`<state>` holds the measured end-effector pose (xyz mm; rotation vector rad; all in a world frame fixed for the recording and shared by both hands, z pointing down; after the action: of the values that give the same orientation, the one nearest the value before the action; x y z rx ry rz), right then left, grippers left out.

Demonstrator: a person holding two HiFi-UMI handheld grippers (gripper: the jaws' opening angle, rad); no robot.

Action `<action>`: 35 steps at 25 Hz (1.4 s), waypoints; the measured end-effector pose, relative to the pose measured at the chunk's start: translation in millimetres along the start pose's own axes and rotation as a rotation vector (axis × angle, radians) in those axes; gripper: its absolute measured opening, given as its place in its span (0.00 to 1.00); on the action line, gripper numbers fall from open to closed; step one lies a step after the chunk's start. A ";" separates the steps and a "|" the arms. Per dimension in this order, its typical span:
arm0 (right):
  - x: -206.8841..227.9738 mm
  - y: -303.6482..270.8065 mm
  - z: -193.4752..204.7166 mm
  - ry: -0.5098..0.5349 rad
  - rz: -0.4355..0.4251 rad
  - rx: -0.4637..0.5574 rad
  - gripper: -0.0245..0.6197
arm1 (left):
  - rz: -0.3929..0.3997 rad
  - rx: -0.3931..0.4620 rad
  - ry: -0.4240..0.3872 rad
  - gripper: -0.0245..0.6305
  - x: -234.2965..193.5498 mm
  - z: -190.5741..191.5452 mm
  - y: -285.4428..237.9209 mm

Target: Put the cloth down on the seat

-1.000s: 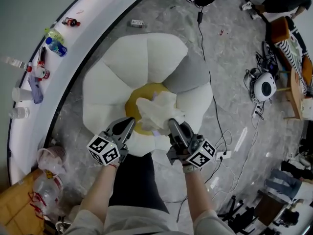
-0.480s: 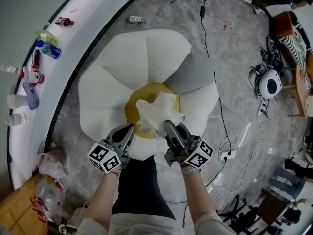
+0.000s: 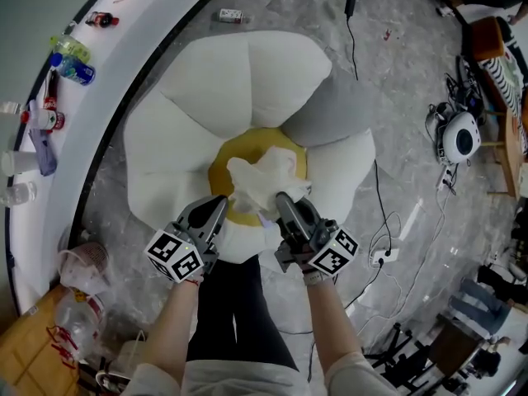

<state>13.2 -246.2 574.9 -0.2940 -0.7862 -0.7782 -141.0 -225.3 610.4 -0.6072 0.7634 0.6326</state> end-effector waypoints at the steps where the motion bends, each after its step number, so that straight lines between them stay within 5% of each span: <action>1: 3.8 -0.7 3.2 0.000 0.006 0.000 0.10 | 0.000 -0.003 -0.001 0.06 -2.1 0.9 -0.4; 12: 39.0 1.6 32.5 -0.011 0.051 0.036 0.10 | -0.030 -0.020 0.028 0.06 -26.0 24.4 -1.2; 35: 115.7 19.5 102.8 -0.017 0.196 -0.080 0.10 | -0.070 -0.027 0.079 0.06 -73.3 61.6 -35.6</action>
<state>25.8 -240.2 730.2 -0.4429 -0.7317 -0.6237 -130.4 -227.3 712.0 -0.6837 0.8049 0.5574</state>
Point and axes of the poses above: the fingertips, and each gripper's own axes: y backward along the fingers, x to its right, z out of its underside, the point moved 3 cm from there along y, backward along the fingers, and after that the axes turned 10 degrees about y, right-handed, at the moved point
